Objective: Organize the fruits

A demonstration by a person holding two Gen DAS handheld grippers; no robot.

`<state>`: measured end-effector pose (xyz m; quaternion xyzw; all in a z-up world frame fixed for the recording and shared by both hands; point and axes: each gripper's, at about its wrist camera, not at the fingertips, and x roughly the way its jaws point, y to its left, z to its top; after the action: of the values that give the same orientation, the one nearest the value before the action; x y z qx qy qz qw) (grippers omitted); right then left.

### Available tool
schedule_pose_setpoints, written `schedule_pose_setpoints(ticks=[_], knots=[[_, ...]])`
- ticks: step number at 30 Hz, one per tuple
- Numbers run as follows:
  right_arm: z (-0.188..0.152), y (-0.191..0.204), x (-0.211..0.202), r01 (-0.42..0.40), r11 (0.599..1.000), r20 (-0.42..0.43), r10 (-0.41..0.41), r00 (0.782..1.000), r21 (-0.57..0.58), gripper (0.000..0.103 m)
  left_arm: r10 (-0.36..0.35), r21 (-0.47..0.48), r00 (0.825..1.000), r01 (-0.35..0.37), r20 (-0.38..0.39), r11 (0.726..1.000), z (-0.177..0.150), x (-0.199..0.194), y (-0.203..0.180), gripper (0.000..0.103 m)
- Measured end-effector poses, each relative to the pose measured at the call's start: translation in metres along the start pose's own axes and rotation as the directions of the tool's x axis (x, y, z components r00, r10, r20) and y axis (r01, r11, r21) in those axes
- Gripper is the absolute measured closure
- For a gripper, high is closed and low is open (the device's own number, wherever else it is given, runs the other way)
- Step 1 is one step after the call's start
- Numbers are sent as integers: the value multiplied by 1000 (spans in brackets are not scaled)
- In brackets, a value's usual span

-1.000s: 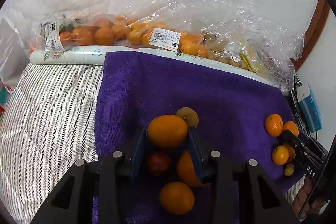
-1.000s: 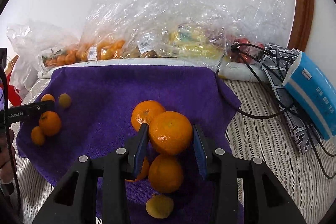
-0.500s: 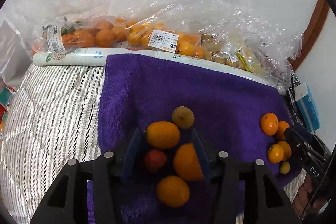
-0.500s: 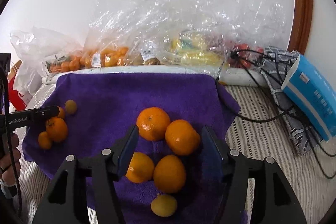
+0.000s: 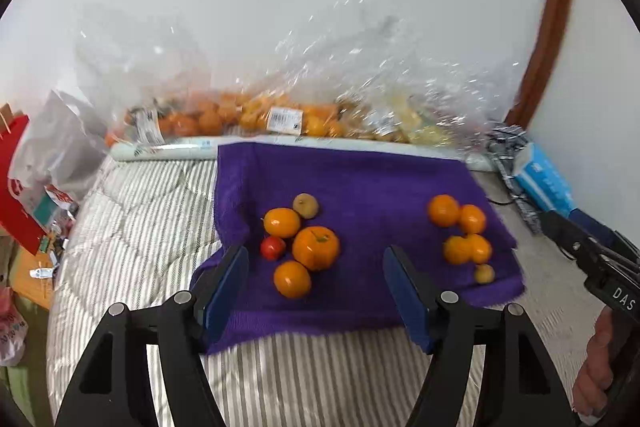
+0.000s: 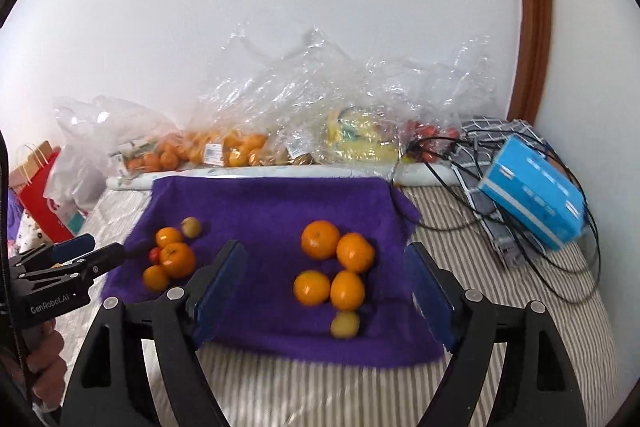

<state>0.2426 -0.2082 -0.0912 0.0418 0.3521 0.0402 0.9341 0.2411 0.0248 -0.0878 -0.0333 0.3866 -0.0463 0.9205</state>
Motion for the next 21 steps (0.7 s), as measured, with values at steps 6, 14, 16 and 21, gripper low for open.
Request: schedule_pose_setpoints(ticks=[6,14,16,21], knots=[[-15,4,-56,-2,1000,-18,2,1000,17,22,-36,5,998,36,57,999,-18,-63,-14,34],[-48,12,-124,54,998,18,-54,998,11,18,-39,35,984,33,176,999,-51,-139,-32,34],[-57,13,-137,44,999,38,-45,998,16,16,-29,28,982,24,186,999,-60,-152,-35,34],[-76,15,-166,23,999,44,-24,999,28,9,-24,4,975,23,219,1000,-82,-181,-38,24]])
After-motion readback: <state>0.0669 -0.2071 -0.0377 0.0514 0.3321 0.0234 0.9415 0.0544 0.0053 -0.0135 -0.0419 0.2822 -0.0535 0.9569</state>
